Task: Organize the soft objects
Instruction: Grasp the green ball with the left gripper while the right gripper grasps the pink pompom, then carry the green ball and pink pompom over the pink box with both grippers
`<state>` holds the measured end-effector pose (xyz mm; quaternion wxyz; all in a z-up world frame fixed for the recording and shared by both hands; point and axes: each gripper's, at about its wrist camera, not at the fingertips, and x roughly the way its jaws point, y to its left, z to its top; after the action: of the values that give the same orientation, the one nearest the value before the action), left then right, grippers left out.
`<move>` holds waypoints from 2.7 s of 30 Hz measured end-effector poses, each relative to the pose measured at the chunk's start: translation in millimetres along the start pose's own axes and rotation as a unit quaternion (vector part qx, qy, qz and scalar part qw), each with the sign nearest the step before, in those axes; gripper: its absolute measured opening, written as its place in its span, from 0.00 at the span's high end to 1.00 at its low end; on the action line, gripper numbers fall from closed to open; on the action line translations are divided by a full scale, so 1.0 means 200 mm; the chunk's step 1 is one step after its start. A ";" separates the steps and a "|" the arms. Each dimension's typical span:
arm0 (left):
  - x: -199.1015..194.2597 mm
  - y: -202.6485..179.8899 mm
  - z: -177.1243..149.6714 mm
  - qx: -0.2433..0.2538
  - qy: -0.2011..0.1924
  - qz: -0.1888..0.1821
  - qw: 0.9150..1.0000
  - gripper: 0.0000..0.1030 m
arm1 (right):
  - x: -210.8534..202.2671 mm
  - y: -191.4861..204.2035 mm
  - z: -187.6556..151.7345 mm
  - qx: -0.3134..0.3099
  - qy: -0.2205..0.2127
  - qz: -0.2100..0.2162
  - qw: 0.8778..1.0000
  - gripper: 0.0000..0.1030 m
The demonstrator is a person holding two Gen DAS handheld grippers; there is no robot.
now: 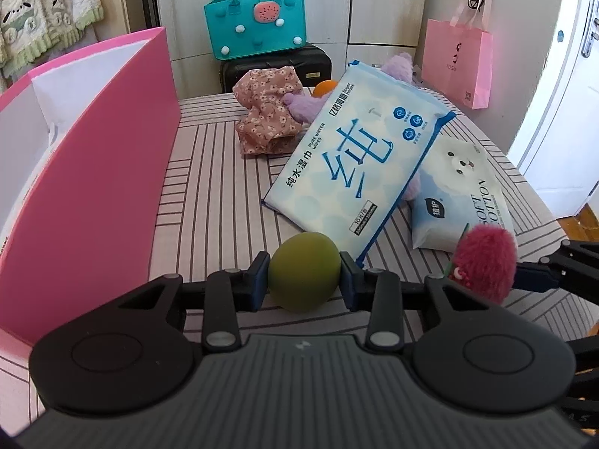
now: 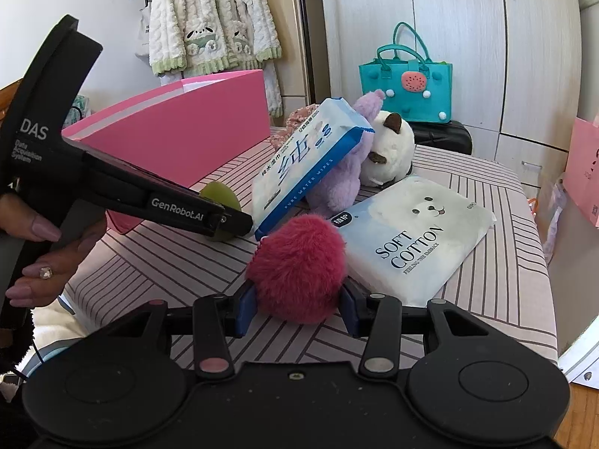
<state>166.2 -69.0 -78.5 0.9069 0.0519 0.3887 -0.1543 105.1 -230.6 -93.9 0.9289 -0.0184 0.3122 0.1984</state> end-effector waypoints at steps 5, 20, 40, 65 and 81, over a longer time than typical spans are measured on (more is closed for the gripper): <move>-0.03 0.01 -0.01 -0.002 0.003 -0.011 1.000 0.64 | 0.01 0.00 0.01 0.003 0.008 0.002 1.000 0.51; -0.18 0.00 -0.06 0.032 0.028 -0.061 0.997 0.64 | -0.03 0.02 0.03 0.014 0.038 0.033 0.999 0.51; -0.48 0.18 -0.07 0.075 0.065 -0.090 0.991 0.64 | -0.10 0.17 0.22 0.010 0.088 0.135 0.987 0.51; -0.80 0.69 0.07 0.030 0.029 -0.105 0.994 0.64 | 0.01 0.51 0.73 -0.124 0.041 0.158 0.979 0.50; -0.53 1.03 0.50 -0.053 0.014 -0.037 0.998 0.64 | 0.50 0.63 1.16 -0.239 0.047 0.122 0.962 0.50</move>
<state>232.5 130.1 61.4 0.8966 -0.0087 0.4103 -0.1664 263.2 -42.8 44.5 0.8505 -0.2107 0.2989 0.3781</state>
